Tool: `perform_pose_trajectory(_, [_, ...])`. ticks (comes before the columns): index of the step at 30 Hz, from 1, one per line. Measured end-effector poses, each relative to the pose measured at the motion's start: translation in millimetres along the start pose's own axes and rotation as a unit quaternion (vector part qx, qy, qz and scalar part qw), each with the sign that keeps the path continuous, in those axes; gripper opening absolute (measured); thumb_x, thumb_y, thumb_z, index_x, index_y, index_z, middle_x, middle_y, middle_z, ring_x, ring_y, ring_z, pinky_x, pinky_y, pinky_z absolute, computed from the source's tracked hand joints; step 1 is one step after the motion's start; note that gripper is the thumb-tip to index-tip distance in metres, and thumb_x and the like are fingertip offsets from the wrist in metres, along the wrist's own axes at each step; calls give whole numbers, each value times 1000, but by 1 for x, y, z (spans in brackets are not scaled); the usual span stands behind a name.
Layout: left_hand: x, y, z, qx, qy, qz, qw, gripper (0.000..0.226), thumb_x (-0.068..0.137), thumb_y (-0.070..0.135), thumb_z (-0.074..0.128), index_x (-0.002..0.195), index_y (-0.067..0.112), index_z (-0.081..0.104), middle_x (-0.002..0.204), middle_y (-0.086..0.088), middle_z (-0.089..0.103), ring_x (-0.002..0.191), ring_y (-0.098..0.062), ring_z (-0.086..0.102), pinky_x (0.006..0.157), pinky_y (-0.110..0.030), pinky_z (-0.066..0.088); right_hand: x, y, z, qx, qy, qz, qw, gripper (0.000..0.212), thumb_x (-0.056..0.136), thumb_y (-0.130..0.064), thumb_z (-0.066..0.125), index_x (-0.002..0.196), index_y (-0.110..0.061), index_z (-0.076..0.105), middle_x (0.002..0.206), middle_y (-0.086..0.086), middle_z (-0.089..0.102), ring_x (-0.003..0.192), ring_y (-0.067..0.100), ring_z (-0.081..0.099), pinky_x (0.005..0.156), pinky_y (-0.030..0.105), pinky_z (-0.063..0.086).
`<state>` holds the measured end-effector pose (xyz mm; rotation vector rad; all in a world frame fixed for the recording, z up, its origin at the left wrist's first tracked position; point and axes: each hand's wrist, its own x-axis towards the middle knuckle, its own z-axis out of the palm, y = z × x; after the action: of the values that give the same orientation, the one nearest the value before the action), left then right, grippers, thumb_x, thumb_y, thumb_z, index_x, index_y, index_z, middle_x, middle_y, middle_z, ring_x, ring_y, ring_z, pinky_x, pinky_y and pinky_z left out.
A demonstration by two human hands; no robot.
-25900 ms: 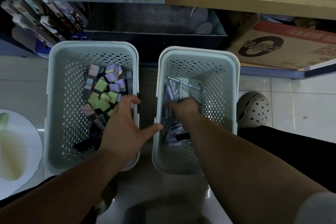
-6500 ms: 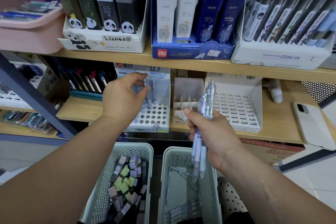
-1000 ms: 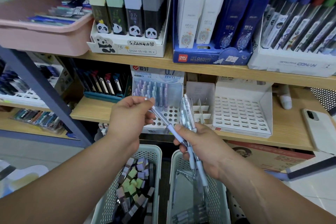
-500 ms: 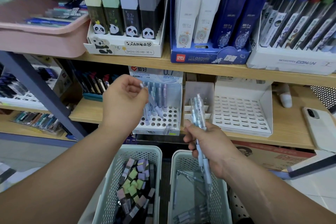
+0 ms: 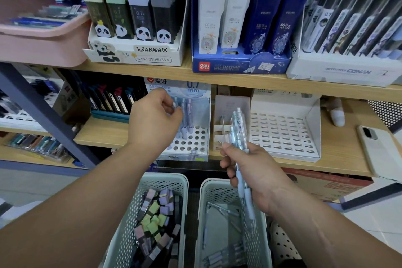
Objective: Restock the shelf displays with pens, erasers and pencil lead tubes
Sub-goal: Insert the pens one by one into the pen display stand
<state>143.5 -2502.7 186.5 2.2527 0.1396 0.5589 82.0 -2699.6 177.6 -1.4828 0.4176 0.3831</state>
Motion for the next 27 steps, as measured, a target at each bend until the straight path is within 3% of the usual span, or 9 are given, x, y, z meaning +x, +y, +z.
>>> perform_pose_trajectory(2, [1,1,0,12,0,8,1000,11,85,16,71,80,12,62,70,10,63,69,-6,61,62,-23,47,0,-1,-1,4,-4,0,1000,21,97,-27,66,106,-8,65,66,2,65,52,12,49,49,25,41])
perform_pose_trajectory(6, [3,2,-1,19,12,-1,1000,11,84,17,72,80,12,63,69,9,64,69,-4,61,59,-18,43,-1,-2,-4,7,-13,-2,1000,18,97,-27,66,101,-9,67,66,3,64,53,12,48,50,25,40])
perform_pose_trajectory(11, [2,-6,5,50,-17,25,998,11,83,16,74,78,16,64,70,11,63,71,-14,63,67,-29,51,-1,-4,-6,11,-14,-6,1000,19,96,-27,67,95,-8,68,67,4,64,53,13,48,50,26,39])
perform_pose_trajectory(13, [1,-8,7,87,-14,56,995,8,82,18,76,79,15,69,78,5,67,76,-20,64,69,-33,52,-1,-5,-6,11,-17,-6,1000,19,96,-27,67,95,-8,68,66,4,64,52,13,48,50,26,39])
perform_pose_trajectory(18, [1,-7,11,188,-9,98,977,15,80,25,79,89,14,78,99,-6,64,79,-30,64,62,-30,42,-4,-5,-6,17,-40,7,999,19,96,-28,67,99,-9,67,67,4,64,53,13,48,48,24,40])
perform_pose_trajectory(24, [0,-5,11,245,-33,109,963,25,84,35,74,102,18,77,104,-7,64,82,-33,65,62,-30,41,-3,-4,-5,14,-55,8,998,20,96,-28,68,99,-9,68,67,4,64,54,13,49,48,24,41])
perform_pose_trajectory(27, [0,-4,5,226,-23,130,965,25,86,29,72,107,17,76,99,-7,66,81,-34,66,63,-33,47,-4,-5,-6,26,-67,18,997,19,95,-27,69,99,-8,68,68,4,62,54,14,48,48,24,40])
